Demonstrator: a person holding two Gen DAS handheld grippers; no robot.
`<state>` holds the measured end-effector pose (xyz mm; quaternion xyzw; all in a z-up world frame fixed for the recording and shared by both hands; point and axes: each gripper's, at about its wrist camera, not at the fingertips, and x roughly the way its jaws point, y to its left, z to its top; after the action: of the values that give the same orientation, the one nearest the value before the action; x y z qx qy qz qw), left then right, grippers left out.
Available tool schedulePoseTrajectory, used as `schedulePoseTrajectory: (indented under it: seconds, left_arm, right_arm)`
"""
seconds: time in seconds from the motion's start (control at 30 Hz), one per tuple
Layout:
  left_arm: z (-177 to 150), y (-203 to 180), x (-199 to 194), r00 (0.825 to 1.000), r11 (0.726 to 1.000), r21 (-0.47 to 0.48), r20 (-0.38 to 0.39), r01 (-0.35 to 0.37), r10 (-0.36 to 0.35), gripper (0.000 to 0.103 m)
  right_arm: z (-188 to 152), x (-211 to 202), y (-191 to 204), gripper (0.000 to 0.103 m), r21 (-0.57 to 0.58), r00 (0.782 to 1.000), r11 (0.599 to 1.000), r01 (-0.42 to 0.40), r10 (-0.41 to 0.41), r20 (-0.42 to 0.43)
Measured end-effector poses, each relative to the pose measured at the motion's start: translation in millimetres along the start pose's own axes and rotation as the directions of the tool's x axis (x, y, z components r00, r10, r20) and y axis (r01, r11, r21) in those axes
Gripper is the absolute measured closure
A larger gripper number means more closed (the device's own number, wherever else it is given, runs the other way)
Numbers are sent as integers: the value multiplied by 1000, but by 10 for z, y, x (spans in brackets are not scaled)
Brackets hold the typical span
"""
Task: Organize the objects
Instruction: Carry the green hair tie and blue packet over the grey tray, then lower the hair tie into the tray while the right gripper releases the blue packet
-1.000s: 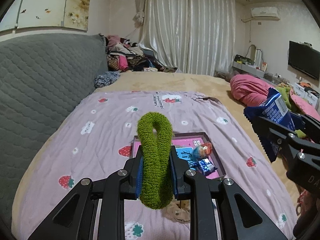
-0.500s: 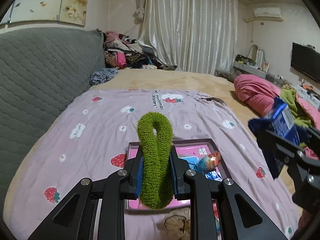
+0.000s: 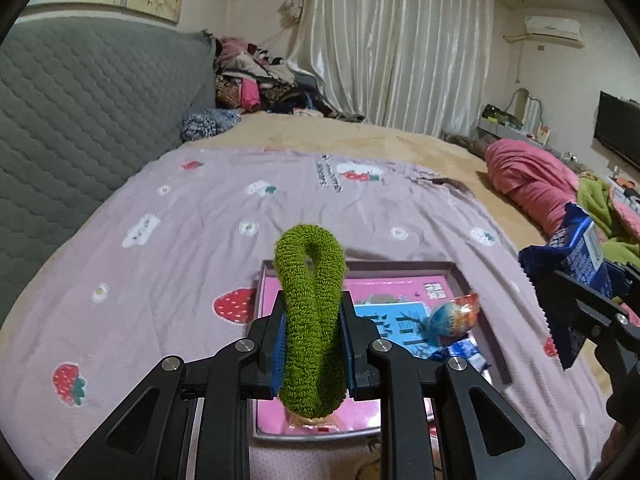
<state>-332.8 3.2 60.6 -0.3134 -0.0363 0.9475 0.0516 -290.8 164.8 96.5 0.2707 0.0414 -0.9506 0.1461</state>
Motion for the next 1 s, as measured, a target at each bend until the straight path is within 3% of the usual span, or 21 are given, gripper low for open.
schedulePoseTrajectory:
  seconds: [0.23,0.37,0.6,1.0]
  left_arm:
    - [-205,47,382,999,1000,-16,-24,22,-23,80]
    - [-294,37,553,999,1000,22,-32,19,-19,80]
    - [-443,53,866,994,999,29,-103,25,-22,80]
    - [-568,-7,1062,984,998,37,-172,42,-35,80]
  right_arm:
    - [-241,358,-72,45,-4,998,1000,4,-5,-62]
    - [-361,576,-55,46,1,997,1000,2,-2,-77]
    - [-557,906,-54,46,-27,993,1000,10,-13,-120]
    - [-770,1244,-148,46,-4,970,1000,-20,18,-242]
